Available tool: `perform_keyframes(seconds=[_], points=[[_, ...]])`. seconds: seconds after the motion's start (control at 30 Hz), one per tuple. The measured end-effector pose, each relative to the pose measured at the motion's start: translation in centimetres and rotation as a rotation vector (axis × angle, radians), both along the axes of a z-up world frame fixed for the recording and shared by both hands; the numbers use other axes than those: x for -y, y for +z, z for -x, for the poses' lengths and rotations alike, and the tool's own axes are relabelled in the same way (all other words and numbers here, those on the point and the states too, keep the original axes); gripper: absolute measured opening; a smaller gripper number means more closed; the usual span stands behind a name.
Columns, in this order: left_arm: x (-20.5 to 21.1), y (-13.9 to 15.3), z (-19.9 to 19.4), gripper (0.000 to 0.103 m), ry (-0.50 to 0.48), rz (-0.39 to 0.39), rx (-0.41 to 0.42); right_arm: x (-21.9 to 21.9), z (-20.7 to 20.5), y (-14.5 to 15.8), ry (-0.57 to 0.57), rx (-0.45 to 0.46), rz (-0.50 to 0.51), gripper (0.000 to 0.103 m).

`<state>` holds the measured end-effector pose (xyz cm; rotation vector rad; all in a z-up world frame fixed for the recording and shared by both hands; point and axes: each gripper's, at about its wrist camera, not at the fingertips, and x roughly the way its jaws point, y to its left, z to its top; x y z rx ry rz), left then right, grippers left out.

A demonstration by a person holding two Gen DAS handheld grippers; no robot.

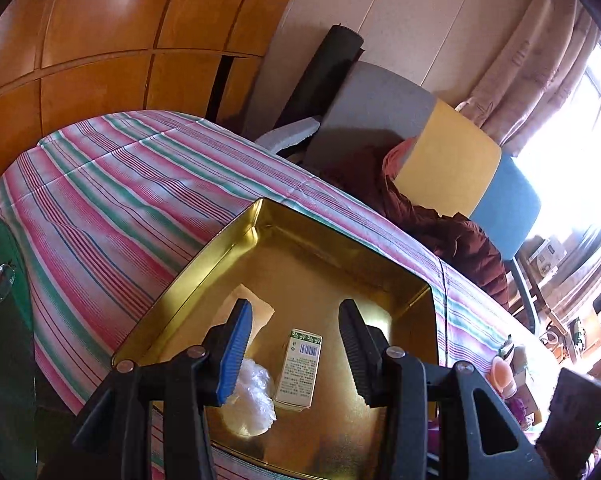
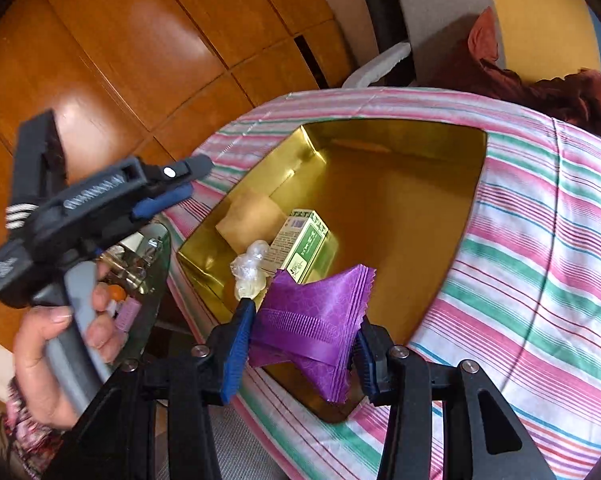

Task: Organize objects
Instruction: 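Carry the green box into the gold tray and release it with the left tool, then lower the purple sachet into the gold tray and open the right tool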

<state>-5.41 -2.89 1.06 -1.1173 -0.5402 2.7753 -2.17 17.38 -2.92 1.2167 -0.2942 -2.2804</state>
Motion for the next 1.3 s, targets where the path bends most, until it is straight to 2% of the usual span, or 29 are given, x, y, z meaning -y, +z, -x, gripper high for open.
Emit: perform_keyframes(seconds=[0.2, 0.27, 0.43, 0.57, 0.77, 0.97, 1.13, 1.3], points=[[0.2, 0.2, -0.1, 0.045, 0.004, -0.015, -0.004, 2.9, 1.9, -1.8, 0.013, 0.049, -0.047, 0.047], [0.2, 0.2, -0.2, 0.045, 0.004, -0.017, -0.004, 4.0, 2.0, -1.8, 0.027, 0.026, -0.102, 0.047], [0.2, 0.4, -0.3, 0.045, 0.003, -0.02, -0.004, 4.9, 2.9, -2.4, 0.028, 0.03, -0.145, 0.047], [0.2, 0.5, -0.4, 0.045, 0.005, -0.023, -0.009, 5.1, 2.6, -2.4, 0.029, 0.006, -0.189, 0.051], [-0.1, 0.4, -0.5, 0.045, 0.003, -0.022, -0.005, 4.3, 1.2, -1.1, -0.009, -0.065, -0.211, 0.063], [-1.0, 0.1, -0.6, 0.045, -0.025, -0.012, 0.002, 3.1, 0.0, 0.6, -0.059, -0.128, -0.234, 0.065], [-2.1, -0.3, -0.9, 0.045, -0.057, -0.005, 0.013, 1.2, -0.5, 1.1, -0.115, -0.121, -0.251, 0.065], [-3.9, -0.6, -1.4, 0.045, -0.141, -0.021, 0.015, -1.8, -1.3, 0.7, -0.171, -0.092, -0.269, 0.065]])
